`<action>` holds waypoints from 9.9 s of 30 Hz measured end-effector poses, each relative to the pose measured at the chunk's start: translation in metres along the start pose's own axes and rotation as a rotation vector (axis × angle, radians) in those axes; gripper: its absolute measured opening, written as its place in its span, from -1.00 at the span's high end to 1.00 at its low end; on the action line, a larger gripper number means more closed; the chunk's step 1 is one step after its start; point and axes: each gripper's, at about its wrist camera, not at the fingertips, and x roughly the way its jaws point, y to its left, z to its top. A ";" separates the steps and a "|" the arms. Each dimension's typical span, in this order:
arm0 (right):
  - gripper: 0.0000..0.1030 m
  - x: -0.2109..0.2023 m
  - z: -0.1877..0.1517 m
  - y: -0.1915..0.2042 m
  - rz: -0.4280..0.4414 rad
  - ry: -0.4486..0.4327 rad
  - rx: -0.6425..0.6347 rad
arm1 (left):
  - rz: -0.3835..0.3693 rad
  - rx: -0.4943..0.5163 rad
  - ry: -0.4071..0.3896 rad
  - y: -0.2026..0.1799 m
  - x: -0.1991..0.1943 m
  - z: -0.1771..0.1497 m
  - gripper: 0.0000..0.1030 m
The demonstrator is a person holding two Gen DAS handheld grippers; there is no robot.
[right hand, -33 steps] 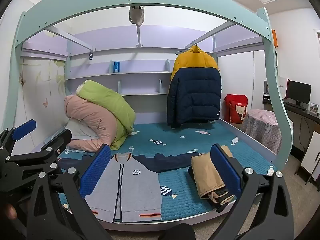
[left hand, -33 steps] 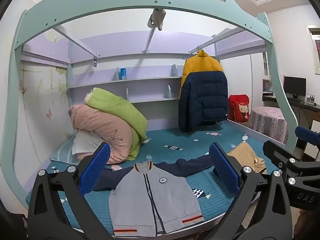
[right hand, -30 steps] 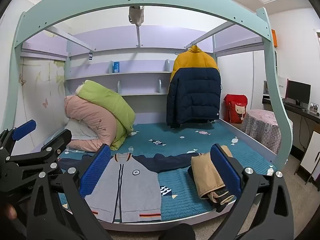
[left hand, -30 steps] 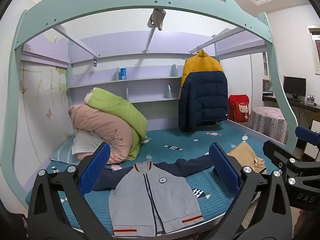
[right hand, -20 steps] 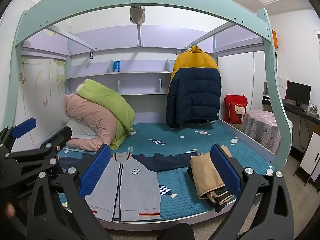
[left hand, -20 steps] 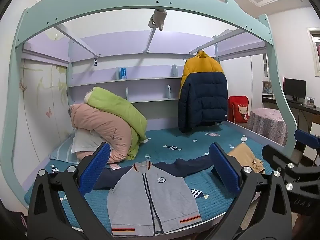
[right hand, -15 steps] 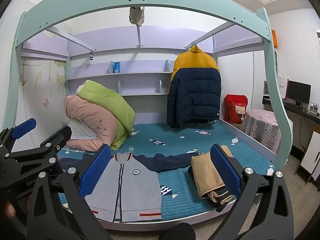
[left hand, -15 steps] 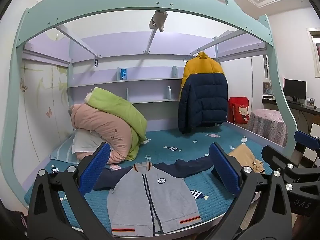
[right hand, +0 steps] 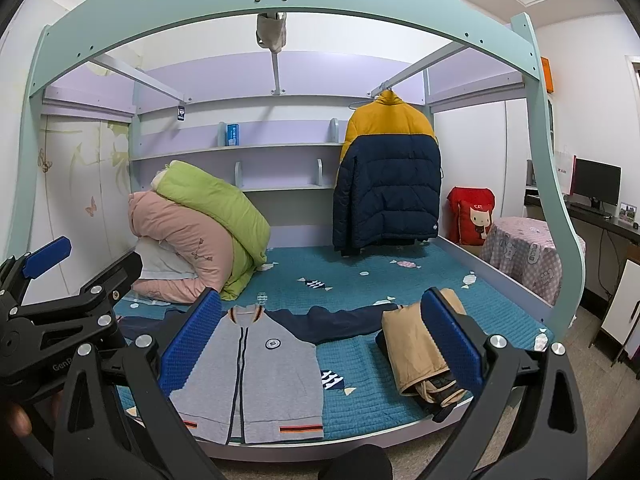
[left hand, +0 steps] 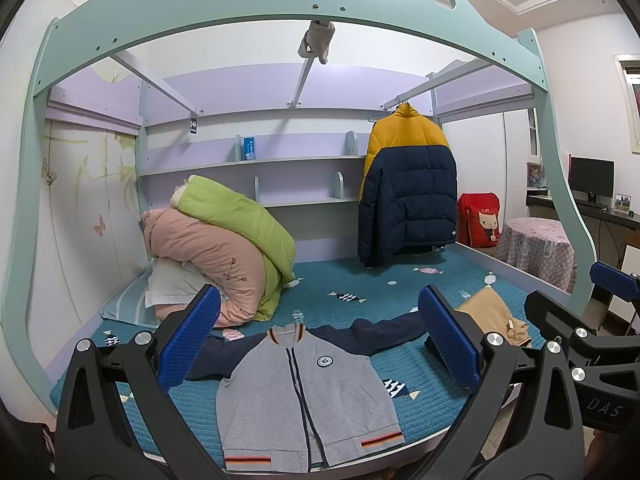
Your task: Fold large clothes
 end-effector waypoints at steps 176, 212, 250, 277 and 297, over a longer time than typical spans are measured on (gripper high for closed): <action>0.26 0.589 -0.242 0.329 0.448 0.834 -0.107 | 0.482 -0.670 0.693 0.634 0.491 -0.345 0.91; 0.53 0.550 -0.219 0.072 0.204 0.736 0.080 | -0.283 -0.450 0.475 0.215 0.579 -0.141 0.91; -0.04 0.691 -0.152 -0.206 -0.289 0.843 0.526 | -0.107 -0.109 0.920 0.109 0.632 -0.341 -0.56; 0.89 0.607 -0.079 -0.039 0.058 0.334 0.183 | 0.073 -0.328 0.727 0.251 0.542 -0.281 -0.68; 0.11 0.613 -0.207 0.200 0.394 0.783 0.106 | 0.174 -0.501 0.731 0.356 0.496 -0.327 -0.68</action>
